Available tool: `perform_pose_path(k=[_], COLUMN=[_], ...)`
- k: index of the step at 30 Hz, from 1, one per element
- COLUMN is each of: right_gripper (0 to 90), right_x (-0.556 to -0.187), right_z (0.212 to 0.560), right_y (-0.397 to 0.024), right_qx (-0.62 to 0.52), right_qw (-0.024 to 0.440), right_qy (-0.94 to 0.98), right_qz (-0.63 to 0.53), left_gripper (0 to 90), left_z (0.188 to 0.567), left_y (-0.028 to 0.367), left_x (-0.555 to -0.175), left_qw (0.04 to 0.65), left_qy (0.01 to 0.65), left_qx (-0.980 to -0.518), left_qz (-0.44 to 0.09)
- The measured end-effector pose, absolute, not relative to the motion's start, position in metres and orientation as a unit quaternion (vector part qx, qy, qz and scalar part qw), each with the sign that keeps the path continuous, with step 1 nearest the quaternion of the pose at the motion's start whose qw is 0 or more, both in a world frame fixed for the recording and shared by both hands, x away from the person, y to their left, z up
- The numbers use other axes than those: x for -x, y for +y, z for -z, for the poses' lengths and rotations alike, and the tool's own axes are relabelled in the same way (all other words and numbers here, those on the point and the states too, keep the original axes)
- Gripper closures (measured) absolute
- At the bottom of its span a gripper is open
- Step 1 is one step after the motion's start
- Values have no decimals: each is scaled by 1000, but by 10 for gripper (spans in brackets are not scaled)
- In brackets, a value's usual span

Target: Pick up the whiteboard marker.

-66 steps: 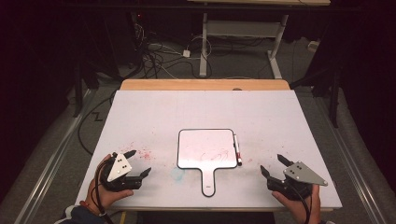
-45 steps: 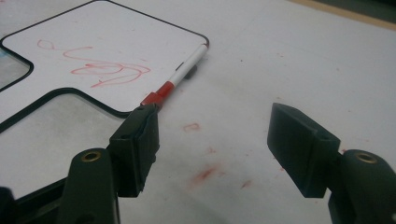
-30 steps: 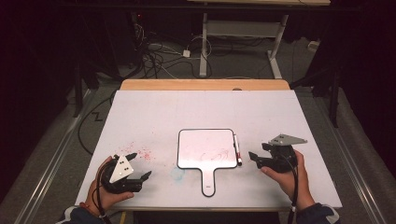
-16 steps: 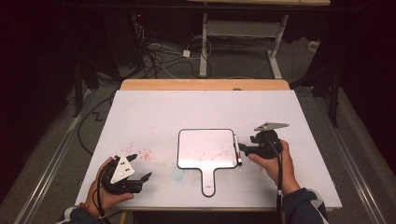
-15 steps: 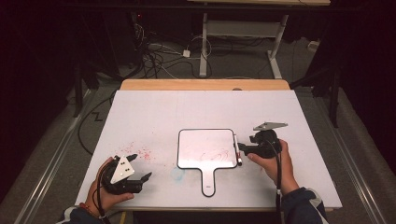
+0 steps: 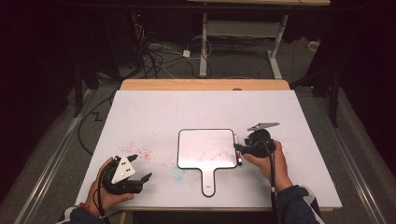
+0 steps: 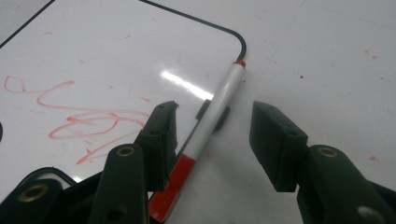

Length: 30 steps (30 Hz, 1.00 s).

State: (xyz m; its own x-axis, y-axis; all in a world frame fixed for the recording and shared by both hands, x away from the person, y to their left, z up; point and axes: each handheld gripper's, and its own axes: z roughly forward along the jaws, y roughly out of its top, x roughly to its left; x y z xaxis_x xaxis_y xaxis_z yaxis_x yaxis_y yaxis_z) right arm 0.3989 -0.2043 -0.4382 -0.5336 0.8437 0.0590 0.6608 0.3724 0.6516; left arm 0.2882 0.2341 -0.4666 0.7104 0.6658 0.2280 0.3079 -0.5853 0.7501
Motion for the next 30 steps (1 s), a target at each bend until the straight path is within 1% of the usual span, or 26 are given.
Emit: perform_pose_path(k=[4, 13, 14, 17, 18, 19, 22, 23, 24, 26, 28, 30], right_gripper=[570, 602, 623, 640, 652, 706, 710, 787, 787, 812, 815, 818], right_x=[-400, -401, -402, -402, -402, -401, -402, -403, -403, -404, -404, -403], right_z=[443, 451, 453, 455, 455, 455, 456, 456, 456, 459, 460, 459], right_y=[-204, -201, -201, -201, -201, -201, -202, -204, -204, -206, -205, -202], right_qx=[-462, -457, -456, -456, -456, -455, -457, -458, -458, -454, -449, -442], right_qw=[129, 117, 112, 106, 105, 95, 89, 77, 77, 53, 51, 59], right_qy=[820, 830, 832, 833, 833, 834, 831, 830, 830, 827, 830, 835], right_qz=[-312, -299, -295, -294, -294, -299, -303, -310, -310, -327, -327, -323], left_gripper=[198, 198, 198, 198, 198, 198, 198, 198, 198, 198, 198, 198], left_z=[467, 468, 468, 467, 467, 467, 467, 467, 467, 468, 468, 468], left_y=[234, 233, 233, 233, 232, 232, 232, 232, 231, 231, 231, 230], left_x=[-288, -289, -289, -289, -288, -288, -288, -288, -288, -288, -289, -289], left_qw=[353, 350, 350, 348, 348, 348, 349, 348, 347, 345, 346, 346], left_qy=[284, 283, 283, 281, 281, 280, 280, 279, 278, 279, 281, 283], left_qx=[-856, -858, -859, -860, -860, -860, -860, -860, -861, -862, -861, -861], left_qz=[-250, -246, -246, -246, -246, -247, -246, -246, -247, -246, -245, -245])
